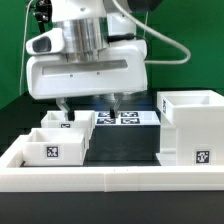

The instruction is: Assemble drawer

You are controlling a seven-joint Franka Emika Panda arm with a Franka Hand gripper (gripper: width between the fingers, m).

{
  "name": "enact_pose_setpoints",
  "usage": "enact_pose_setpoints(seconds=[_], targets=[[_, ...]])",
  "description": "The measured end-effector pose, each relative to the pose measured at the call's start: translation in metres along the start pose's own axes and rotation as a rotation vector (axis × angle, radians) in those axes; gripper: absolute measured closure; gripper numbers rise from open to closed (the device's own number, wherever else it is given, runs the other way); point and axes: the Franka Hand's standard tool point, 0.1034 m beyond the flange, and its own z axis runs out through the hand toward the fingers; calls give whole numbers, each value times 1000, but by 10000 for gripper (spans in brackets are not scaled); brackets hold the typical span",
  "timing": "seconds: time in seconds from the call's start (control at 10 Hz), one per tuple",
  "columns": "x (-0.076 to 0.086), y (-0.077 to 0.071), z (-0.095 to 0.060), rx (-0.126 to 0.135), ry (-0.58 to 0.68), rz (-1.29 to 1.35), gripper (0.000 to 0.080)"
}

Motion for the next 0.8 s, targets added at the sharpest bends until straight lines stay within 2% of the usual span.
enact_pose_setpoints(seconds=[0.1, 0.2, 0.5, 0.6, 0.8], targets=[[6, 11, 0, -5, 8, -11, 150], [9, 14, 4, -17, 31, -16, 150], [-12, 23, 31, -47, 46, -38, 150], [-17, 21, 37, -52, 43, -43, 150], [-20, 18, 39, -52, 40, -48, 150]])
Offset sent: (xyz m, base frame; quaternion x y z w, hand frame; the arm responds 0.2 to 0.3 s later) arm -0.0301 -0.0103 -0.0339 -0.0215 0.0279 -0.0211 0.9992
